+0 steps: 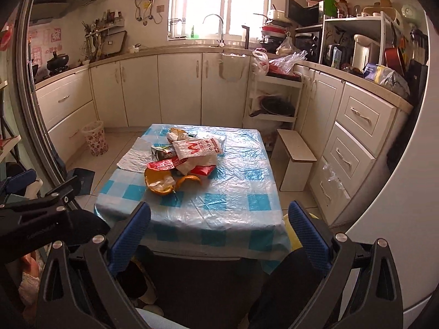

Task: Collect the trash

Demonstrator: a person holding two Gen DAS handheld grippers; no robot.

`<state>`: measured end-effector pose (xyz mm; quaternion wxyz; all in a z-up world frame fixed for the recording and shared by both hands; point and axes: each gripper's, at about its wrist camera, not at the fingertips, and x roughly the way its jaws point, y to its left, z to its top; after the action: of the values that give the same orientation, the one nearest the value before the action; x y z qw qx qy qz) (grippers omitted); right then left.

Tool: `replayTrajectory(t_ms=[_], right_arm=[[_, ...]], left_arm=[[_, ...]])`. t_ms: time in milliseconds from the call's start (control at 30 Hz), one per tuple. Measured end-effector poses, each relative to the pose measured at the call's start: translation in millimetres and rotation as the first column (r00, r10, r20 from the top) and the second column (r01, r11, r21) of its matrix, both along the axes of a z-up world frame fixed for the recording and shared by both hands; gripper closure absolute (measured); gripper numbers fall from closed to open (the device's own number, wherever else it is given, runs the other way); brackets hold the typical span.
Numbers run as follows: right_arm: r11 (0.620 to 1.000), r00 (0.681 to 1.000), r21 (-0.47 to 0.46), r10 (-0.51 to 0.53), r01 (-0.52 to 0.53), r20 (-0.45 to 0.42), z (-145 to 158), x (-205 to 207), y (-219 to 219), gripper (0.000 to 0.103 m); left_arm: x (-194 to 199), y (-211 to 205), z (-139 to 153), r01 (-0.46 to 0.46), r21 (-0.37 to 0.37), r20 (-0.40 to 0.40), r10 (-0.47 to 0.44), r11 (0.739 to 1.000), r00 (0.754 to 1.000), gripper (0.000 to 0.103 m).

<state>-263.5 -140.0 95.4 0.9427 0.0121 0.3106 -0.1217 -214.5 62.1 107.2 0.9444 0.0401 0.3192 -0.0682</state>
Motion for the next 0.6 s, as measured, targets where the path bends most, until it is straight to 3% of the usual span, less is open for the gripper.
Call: replayTrajectory(t_ms=[267,600], right_arm=[[1.000,0.999,-0.003,0.001,-0.001,0.042,13.5,-19.8,10.3,0.007],[0.999,0.999,0.037,-0.008,0.007,0.038,7.7,-27.3,4.9,0.007]], left_arm=[[-18.1,11.4,18.6,-0.011,-0.017,0.030,0.011,1.000,0.999,0.008],[-22.9,3.7,23.5,-0.001,-0.002,0.047,0.001,1.000,0.999,0.008]])
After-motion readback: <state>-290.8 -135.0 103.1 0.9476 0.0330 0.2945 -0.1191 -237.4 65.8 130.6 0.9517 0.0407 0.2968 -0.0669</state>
